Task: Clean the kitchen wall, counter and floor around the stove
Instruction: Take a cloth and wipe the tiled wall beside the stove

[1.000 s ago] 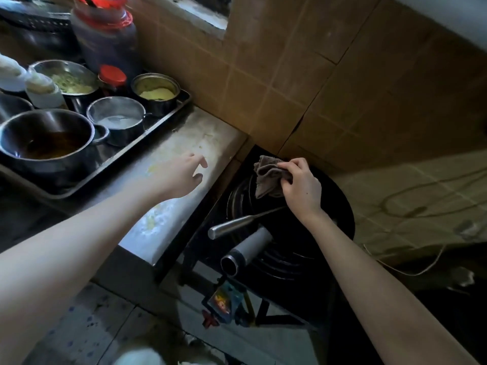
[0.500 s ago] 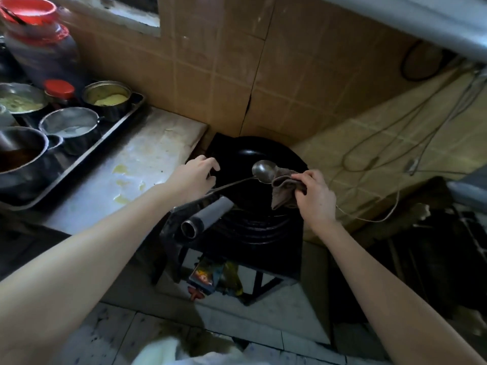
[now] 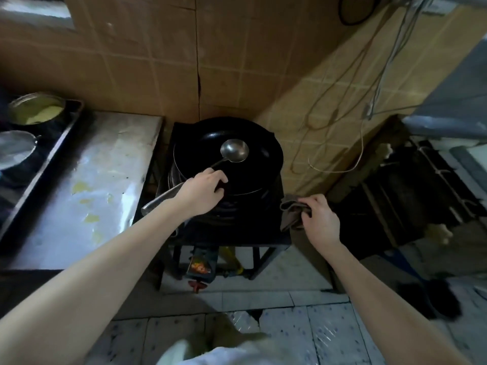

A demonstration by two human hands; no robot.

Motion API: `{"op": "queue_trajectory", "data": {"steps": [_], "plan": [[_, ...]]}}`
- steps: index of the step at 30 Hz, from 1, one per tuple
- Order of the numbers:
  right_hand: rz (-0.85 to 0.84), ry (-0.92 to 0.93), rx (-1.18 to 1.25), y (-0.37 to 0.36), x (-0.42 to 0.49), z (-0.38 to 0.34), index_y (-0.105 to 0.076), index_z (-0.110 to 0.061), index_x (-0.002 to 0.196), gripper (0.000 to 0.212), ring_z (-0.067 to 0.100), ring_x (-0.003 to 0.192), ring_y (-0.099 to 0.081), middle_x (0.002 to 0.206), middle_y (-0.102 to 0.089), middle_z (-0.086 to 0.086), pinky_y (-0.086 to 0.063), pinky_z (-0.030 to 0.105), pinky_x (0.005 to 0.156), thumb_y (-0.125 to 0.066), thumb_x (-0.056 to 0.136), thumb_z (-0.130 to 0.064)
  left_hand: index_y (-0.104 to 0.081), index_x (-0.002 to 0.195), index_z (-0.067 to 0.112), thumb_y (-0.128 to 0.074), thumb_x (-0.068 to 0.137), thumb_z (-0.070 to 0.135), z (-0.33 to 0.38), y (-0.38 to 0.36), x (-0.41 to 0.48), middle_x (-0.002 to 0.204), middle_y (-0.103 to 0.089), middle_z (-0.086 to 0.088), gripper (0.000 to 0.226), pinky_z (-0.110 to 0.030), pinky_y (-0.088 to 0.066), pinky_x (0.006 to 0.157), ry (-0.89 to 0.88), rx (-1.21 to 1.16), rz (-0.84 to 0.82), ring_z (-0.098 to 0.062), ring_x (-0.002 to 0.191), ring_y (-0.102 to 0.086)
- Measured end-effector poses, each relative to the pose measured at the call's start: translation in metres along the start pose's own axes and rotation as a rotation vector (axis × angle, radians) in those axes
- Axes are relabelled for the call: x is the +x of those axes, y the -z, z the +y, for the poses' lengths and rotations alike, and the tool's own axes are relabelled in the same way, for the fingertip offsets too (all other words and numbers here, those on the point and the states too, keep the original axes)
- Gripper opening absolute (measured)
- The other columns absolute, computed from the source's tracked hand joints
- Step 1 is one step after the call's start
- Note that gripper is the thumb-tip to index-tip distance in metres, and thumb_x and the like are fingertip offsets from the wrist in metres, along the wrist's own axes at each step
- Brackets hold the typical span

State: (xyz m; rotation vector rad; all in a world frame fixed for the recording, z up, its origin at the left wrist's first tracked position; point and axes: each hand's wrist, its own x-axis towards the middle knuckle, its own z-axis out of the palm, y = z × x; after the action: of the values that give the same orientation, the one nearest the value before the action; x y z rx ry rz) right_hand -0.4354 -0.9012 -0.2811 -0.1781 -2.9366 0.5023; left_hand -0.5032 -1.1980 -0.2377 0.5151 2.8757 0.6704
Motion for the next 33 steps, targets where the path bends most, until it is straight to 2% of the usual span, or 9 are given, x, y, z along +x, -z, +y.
{"op": "queue_trajectory", "data": {"steps": [2,5,8,12,18,21,27,30,33], "plan": [[-0.004,-0.050,0.004,-0.003,-0.014,0.006,-0.061,-0.016,0.120,0.031,0.023,0.083,-0.061,0.116,-0.051,0.000,-0.051,0.032,0.065,-0.058,0.089,-0.013,-0.048,0.128,0.023,-0.046,0.097,0.027,0.003,-0.003,0.001,0.124,-0.048,-0.001,0.031,-0.029,-0.037,0.070,-0.037,0.004,-0.026,-0.015,0.080,-0.047],[-0.007,-0.097,-0.008,-0.004,-0.028,0.018,-0.060,-0.015,0.120,0.031,0.023,0.083,-0.062,0.118,-0.051,0.001,-0.051,0.031,0.063,-0.058,0.090,-0.014,-0.048,0.128,0.023,-0.046,0.097,0.026,0.015,-0.007,0.006,0.124,-0.048,-0.001,0.031,-0.031,-0.042,0.075,-0.069,0.000,-0.051,-0.019,0.090,-0.054],[-0.023,-0.137,-0.018,-0.004,-0.037,0.034,-0.059,-0.015,0.121,0.031,0.022,0.077,-0.062,0.117,-0.050,0.001,-0.049,0.030,0.060,-0.058,0.090,-0.014,-0.047,0.129,0.023,-0.046,0.098,0.026,0.028,-0.016,0.007,0.124,-0.047,-0.001,0.031,-0.031,-0.040,0.077,-0.096,0.010,-0.077,-0.020,0.090,-0.055],[-0.016,-0.155,-0.007,-0.002,-0.035,0.062,-0.059,-0.014,0.120,0.030,0.023,0.079,-0.063,0.118,-0.050,0.001,-0.051,0.033,0.061,-0.058,0.090,-0.014,-0.046,0.129,0.024,-0.045,0.098,0.027,0.042,-0.024,0.016,0.123,-0.047,0.000,0.031,-0.031,-0.038,0.076,-0.072,0.028,-0.071,-0.016,0.086,-0.050],[-0.067,-0.104,0.009,0.006,-0.010,0.122,-0.058,-0.017,0.121,0.030,0.020,0.083,-0.061,0.117,-0.048,-0.004,-0.051,0.033,0.064,-0.055,0.091,-0.016,-0.048,0.127,0.025,-0.047,0.096,0.028,0.086,-0.041,0.039,0.122,-0.048,0.002,0.031,-0.030,-0.038,0.080,-0.014,0.024,-0.006,-0.020,0.101,-0.053],[-0.100,-0.027,-0.034,0.021,0.002,0.162,-0.057,-0.019,0.121,0.030,0.019,0.083,-0.061,0.117,-0.048,-0.006,-0.050,0.030,0.064,-0.054,0.091,-0.017,-0.048,0.126,0.025,-0.048,0.096,0.027,0.120,-0.062,0.051,0.120,-0.048,0.001,0.030,-0.031,-0.044,0.079,0.037,-0.009,0.015,-0.020,0.100,-0.055],[-0.130,0.101,-0.070,0.061,0.018,0.235,-0.060,-0.019,0.119,0.031,0.019,0.084,-0.061,0.115,-0.051,-0.004,-0.051,0.031,0.062,-0.055,0.089,-0.012,-0.048,0.128,0.021,-0.048,0.097,0.025,0.187,-0.102,0.070,0.124,-0.048,-0.004,0.032,-0.041,-0.049,0.088,0.134,-0.060,-0.002,-0.025,0.106,-0.055],[-0.132,0.110,-0.095,0.071,0.023,0.257,-0.060,-0.019,0.120,0.032,0.020,0.083,-0.062,0.116,-0.051,-0.003,-0.050,0.030,0.060,-0.055,0.089,-0.012,-0.048,0.128,0.020,-0.046,0.098,0.025,0.208,-0.114,0.079,0.125,-0.048,-0.004,0.031,-0.037,-0.048,0.082,0.144,-0.048,-0.028,-0.024,0.100,-0.056],[-0.125,0.079,-0.083,0.071,0.025,0.269,-0.060,-0.019,0.121,0.032,0.019,0.080,-0.062,0.116,-0.051,-0.003,-0.048,0.029,0.058,-0.055,0.089,-0.012,-0.049,0.126,0.020,-0.045,0.098,0.025,0.216,-0.124,0.086,0.123,-0.048,-0.004,0.029,-0.037,-0.048,0.082,0.129,-0.037,-0.052,-0.024,0.101,-0.055]]}}
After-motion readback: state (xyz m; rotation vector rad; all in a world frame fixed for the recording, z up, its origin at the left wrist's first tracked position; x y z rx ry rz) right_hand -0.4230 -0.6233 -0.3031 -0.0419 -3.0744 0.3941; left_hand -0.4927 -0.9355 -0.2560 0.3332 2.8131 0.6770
